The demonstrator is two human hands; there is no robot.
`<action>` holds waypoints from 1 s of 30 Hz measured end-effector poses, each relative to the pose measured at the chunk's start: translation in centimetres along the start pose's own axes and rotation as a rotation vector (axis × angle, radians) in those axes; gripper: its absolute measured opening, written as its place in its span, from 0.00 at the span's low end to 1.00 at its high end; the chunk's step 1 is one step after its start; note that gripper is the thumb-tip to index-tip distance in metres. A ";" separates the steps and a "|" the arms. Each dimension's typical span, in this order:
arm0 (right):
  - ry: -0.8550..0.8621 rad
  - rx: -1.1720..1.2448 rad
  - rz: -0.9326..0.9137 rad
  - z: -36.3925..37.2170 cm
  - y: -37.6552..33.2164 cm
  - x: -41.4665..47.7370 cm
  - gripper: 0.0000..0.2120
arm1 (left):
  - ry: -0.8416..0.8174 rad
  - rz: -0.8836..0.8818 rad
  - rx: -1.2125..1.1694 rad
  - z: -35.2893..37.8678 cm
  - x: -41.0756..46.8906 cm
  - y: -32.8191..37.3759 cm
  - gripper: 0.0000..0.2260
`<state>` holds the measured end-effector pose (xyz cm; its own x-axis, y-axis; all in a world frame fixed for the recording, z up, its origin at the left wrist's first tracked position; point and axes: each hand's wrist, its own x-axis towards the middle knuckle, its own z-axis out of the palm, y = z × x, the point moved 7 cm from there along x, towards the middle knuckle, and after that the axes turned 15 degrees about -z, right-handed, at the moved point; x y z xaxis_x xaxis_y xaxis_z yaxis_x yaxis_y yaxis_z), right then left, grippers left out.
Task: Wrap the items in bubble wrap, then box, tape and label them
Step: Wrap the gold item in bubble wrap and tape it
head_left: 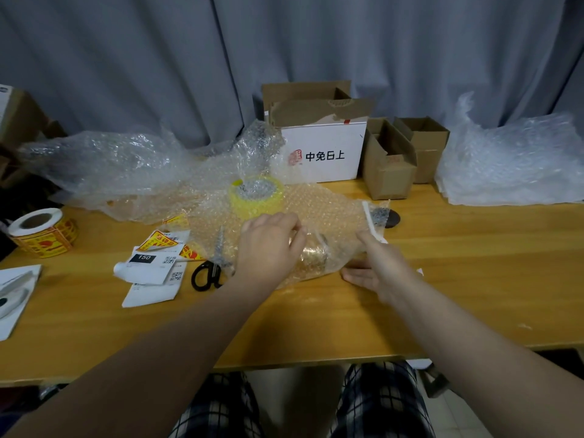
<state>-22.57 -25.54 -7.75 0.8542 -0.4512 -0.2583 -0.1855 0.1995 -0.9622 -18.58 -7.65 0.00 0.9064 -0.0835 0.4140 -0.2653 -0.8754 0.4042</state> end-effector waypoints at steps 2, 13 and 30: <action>-0.037 -0.060 -0.015 0.3 -0.1 -0.2 0.26 | 0.035 0.006 -0.009 -0.2 -0.6 -0.2 0.10; -0.182 -0.631 -0.590 3.5 -6.9 0.4 0.12 | -0.010 0.048 -0.028 -0.8 -0.9 -0.1 0.08; -0.405 -0.150 -0.372 5.5 -6.6 -1.0 0.12 | -0.222 -0.053 -0.128 -0.4 1.1 -0.1 0.04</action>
<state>-19.55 -21.59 -0.65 0.9877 -0.0925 0.1258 0.1217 -0.0484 -0.9914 -17.71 -7.46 0.78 0.9662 -0.1542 0.2066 -0.2426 -0.8152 0.5260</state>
